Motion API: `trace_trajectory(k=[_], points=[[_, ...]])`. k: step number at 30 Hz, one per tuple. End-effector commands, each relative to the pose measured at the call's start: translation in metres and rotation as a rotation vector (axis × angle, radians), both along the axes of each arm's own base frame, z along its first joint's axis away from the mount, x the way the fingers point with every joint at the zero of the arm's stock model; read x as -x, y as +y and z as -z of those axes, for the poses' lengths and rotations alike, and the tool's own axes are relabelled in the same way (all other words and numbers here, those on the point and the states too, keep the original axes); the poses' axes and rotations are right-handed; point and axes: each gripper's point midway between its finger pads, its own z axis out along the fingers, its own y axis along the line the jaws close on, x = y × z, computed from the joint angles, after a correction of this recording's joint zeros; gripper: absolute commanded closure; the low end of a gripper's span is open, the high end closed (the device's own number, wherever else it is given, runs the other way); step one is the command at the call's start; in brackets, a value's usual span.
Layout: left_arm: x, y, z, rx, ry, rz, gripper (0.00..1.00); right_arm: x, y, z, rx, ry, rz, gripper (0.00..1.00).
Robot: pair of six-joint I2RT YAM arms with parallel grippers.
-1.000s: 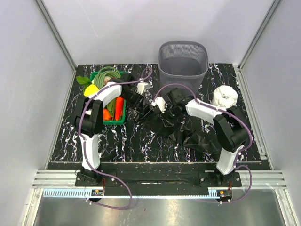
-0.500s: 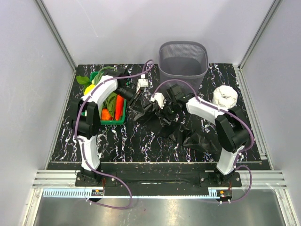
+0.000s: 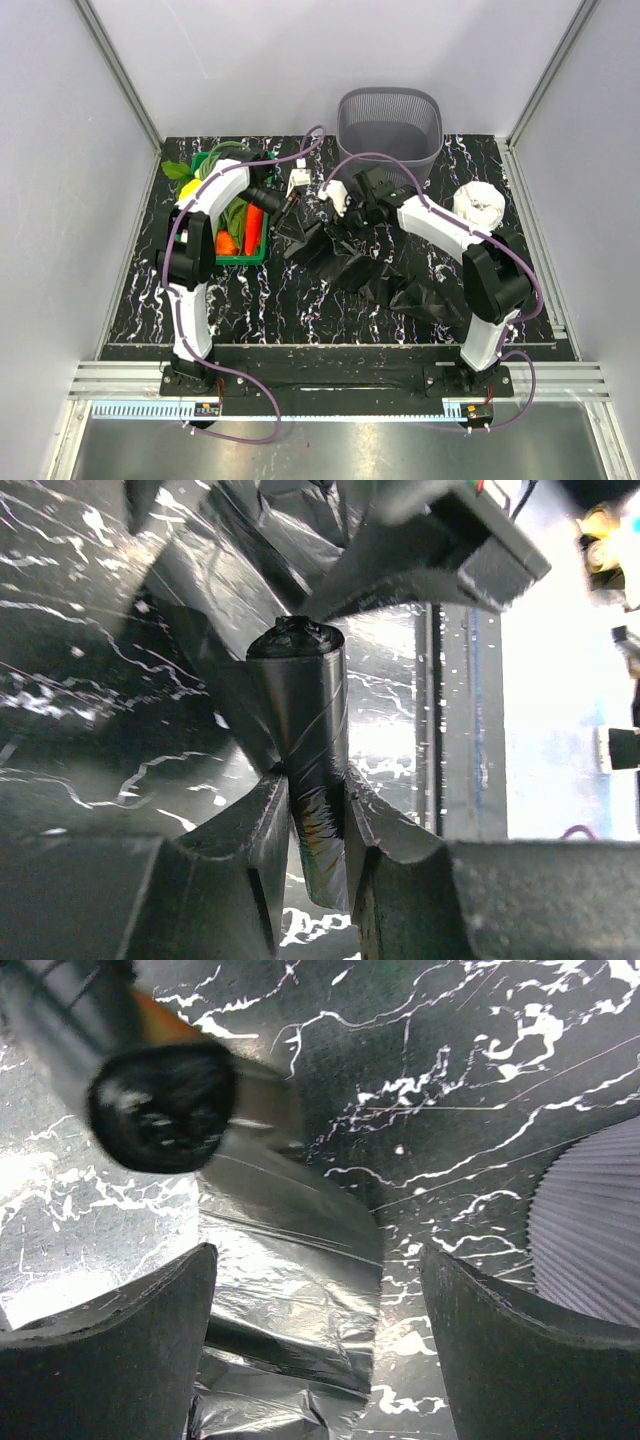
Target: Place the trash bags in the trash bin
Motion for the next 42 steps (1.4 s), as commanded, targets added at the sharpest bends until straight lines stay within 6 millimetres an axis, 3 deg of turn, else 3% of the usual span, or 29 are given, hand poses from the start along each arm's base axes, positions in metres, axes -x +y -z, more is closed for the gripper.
trace_trajectory(k=[1, 6, 12, 21, 26, 28, 31, 35, 36, 42], points=[[0.016, 0.005, -0.03, 0.0, -0.01, -0.045, 1.0, -0.018, 0.005, -0.041, -0.062, -0.087, -0.013, 0.12], [0.022, 0.006, -0.038, 0.014, -0.015, -0.045, 1.0, -0.014, 0.017, -0.046, -0.124, -0.048, -0.067, 0.12], [0.025, 0.004, -0.043, 0.029, -0.016, -0.04, 1.0, 0.009, 0.035, -0.052, -0.227, 0.047, -0.163, 0.11], [0.028, -0.003, -0.043, 0.044, -0.003, -0.023, 1.0, 0.018, 0.049, -0.054, -0.301, 0.116, -0.239, 0.12], [0.028, -0.004, -0.045, 0.054, 0.007, -0.024, 1.0, 0.024, 0.054, -0.049, -0.327, 0.164, -0.267, 0.19], [0.028, -0.006, -0.045, 0.06, 0.005, -0.025, 1.0, 0.029, 0.055, -0.047, -0.34, 0.191, -0.274, 0.27], [0.027, -0.006, -0.045, 0.061, 0.006, -0.029, 1.0, 0.032, 0.054, -0.044, -0.334, 0.203, -0.268, 0.49], [0.027, -0.006, -0.04, 0.055, 0.011, -0.031, 0.99, 0.033, 0.052, -0.046, -0.323, 0.203, -0.242, 0.93], [0.026, -0.005, -0.038, 0.054, 0.009, -0.034, 0.98, 0.033, 0.051, -0.045, -0.318, 0.208, -0.232, 1.0], [0.018, -0.002, -0.033, 0.021, -0.027, -0.073, 0.79, 0.033, 0.038, -0.034, -0.25, 0.213, -0.154, 1.0]])
